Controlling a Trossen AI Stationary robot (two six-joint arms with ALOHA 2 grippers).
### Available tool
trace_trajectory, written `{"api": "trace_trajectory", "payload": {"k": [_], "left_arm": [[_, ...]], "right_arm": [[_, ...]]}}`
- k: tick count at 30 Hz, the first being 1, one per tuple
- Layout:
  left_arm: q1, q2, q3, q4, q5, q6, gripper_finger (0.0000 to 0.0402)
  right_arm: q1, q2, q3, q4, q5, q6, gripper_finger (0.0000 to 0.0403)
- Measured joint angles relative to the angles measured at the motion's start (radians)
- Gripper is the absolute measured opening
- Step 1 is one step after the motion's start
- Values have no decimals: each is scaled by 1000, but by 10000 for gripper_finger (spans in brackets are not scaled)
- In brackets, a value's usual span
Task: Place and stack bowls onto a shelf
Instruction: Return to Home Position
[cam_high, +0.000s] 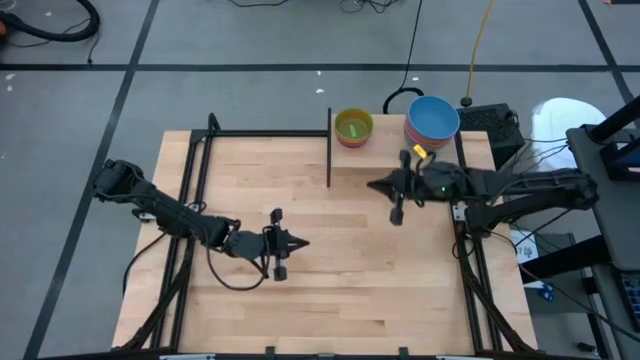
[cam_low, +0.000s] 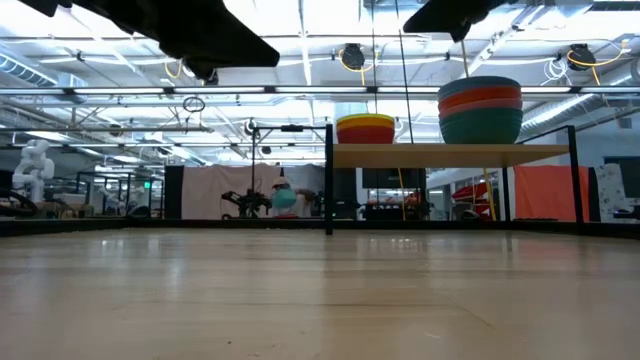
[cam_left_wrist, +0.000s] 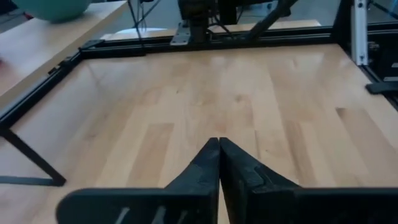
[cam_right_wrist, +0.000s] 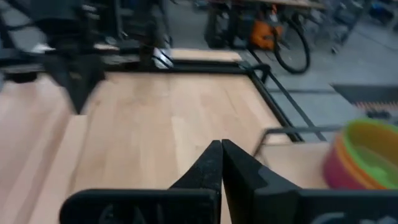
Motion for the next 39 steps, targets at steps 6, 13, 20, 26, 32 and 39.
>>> {"api": "trace_trajectory", "payload": {"k": [6,13,20,26,32,39], "left_arm": [[32,0,0,-1,0,2,5],[47,-75,0,-77,0,41,4],[47,-156,-56,-61,0,96,6],[47,-222,-186,38,8,97,5],[45,-325,-327,163,9,110,4],[63,-464,-462,202,64,125,9]], "right_arm": [[90,-24,-151,163,1,-42,0],[188,-26,-269,290,1,-44,0],[274,-38,-399,425,0,-43,0],[314,-73,-491,498,-4,-39,0],[342,-141,-590,552,-3,-14,0],[344,-253,-711,614,-4,-7,0]]}}
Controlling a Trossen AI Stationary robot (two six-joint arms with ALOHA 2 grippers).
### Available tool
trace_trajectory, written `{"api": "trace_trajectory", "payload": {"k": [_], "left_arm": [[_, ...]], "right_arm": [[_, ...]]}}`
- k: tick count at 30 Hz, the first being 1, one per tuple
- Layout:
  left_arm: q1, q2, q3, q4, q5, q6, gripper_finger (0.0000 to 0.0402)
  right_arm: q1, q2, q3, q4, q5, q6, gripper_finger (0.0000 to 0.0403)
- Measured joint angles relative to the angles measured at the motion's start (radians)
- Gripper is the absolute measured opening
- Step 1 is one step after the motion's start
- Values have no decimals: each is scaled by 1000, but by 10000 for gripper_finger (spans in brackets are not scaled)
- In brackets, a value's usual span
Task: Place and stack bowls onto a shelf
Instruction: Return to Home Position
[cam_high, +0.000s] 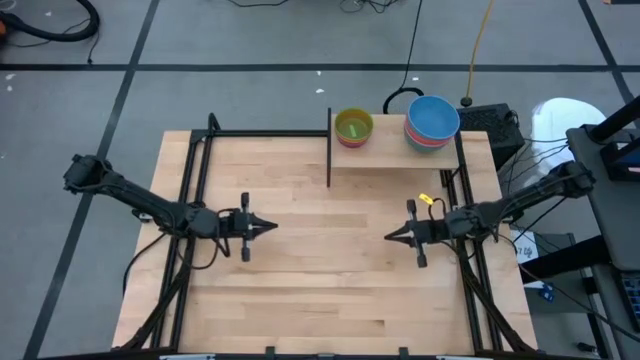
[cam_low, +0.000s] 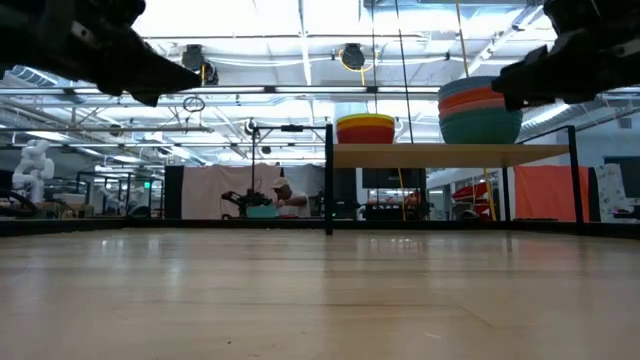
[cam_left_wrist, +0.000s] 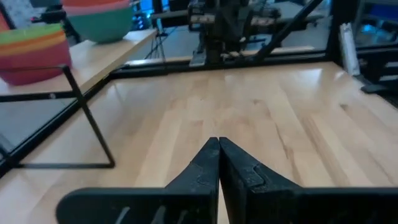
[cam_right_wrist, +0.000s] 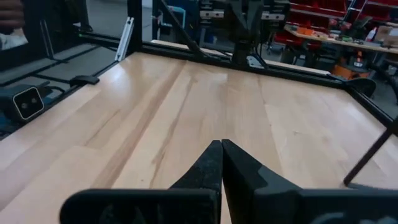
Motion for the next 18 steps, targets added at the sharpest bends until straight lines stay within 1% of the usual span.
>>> {"api": "trace_trajectory", "payload": {"k": [3,8,13,18], "left_arm": [[23,-50,-42,22,50,21,4],[73,-127,-95,20,80,27,9],[125,-183,-131,22,146,30,4],[150,-209,-150,20,153,29,11]], "right_arm": [[0,-49,-34,-1,-25,-1,0],[-1,-120,-67,-10,-52,-3,0],[-5,-191,-71,-80,-78,-9,0],[-5,-263,-71,-145,-105,-43,0]]}}
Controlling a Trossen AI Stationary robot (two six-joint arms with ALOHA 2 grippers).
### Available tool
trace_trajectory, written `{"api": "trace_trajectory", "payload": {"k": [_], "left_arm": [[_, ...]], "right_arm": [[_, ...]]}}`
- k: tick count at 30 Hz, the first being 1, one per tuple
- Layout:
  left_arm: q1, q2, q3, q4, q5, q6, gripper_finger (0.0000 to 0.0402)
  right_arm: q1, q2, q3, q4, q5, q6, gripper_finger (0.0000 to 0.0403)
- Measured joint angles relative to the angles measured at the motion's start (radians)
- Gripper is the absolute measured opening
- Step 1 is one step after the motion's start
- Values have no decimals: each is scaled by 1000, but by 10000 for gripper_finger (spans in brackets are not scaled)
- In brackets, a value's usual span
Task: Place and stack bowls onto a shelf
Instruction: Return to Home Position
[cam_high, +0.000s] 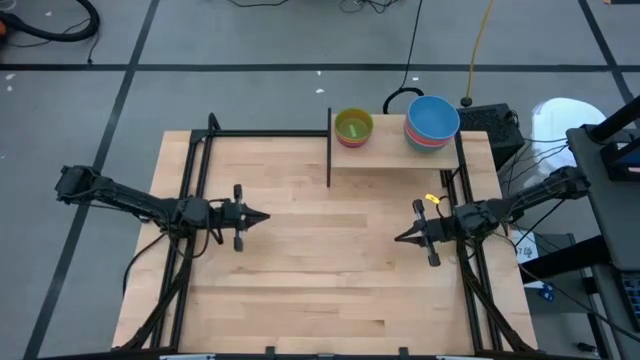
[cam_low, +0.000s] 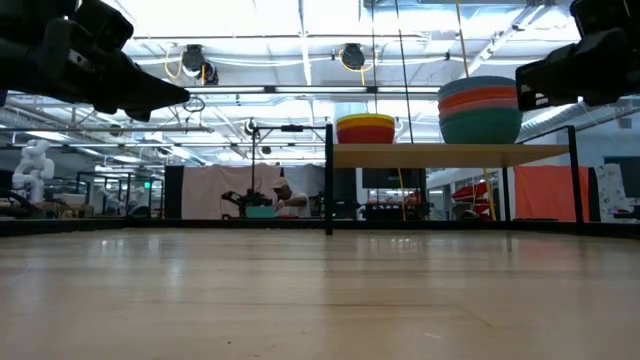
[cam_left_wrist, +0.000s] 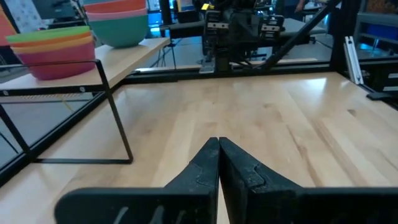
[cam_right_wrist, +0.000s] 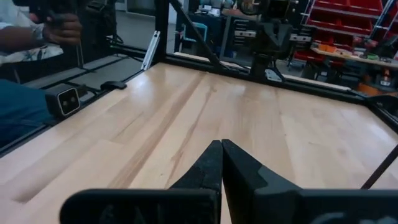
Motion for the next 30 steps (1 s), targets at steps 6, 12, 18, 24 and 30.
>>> {"api": "trace_trajectory", "payload": {"k": [6,12,18,24,30], "left_arm": [[29,-6,-21,2,42,14,4],[56,-5,-90,52,45,-23,8],[69,-6,-90,48,65,-10,8],[89,-25,-90,42,66,6,4],[95,-57,-90,43,66,-5,8]], "right_arm": [[0,-80,0,-54,0,-16,0],[0,-109,0,-70,-26,-16,0],[0,-109,0,-81,-31,7,0],[0,-130,0,-111,-52,3,0],[0,-203,0,-158,-52,-24,0]]}}
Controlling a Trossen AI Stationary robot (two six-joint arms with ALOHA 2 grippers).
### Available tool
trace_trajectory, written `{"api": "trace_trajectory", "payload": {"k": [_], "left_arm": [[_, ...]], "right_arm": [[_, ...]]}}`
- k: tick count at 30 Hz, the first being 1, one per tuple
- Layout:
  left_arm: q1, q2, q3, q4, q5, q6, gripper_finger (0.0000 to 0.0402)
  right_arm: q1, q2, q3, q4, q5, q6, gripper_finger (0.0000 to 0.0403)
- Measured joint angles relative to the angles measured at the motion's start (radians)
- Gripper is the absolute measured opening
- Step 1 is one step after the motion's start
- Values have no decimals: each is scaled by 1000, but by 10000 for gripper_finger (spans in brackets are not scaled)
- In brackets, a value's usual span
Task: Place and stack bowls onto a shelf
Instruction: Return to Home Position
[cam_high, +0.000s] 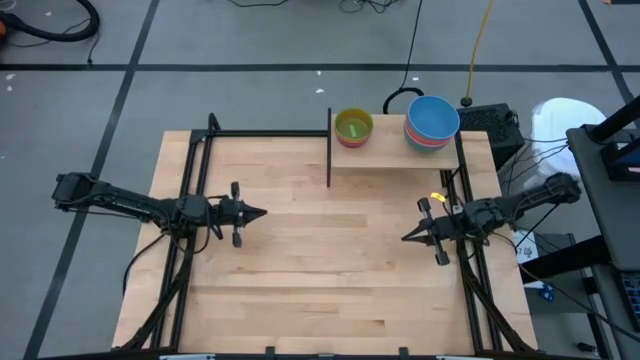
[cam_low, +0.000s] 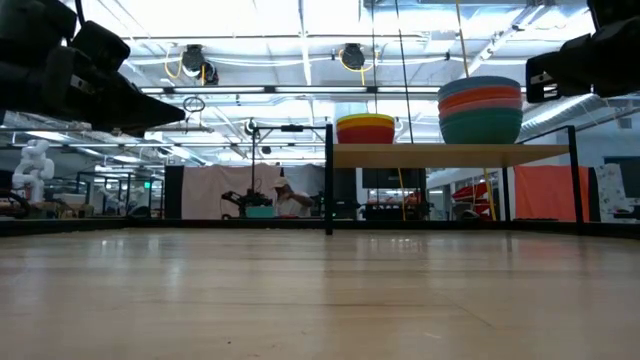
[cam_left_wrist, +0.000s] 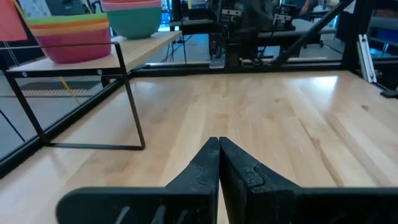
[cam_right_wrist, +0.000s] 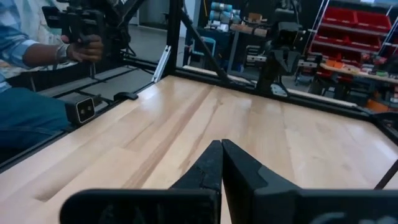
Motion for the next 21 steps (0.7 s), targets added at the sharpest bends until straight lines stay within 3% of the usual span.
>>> {"api": "trace_trajectory", "payload": {"k": [13,21], "left_arm": [[0,-8,0,-14,0,-3,4],[0,-8,1,-3,0,0,8]], "right_arm": [[0,-244,-18,-103,0,-19,0],[0,-244,-71,-47,0,-3,0]]}}
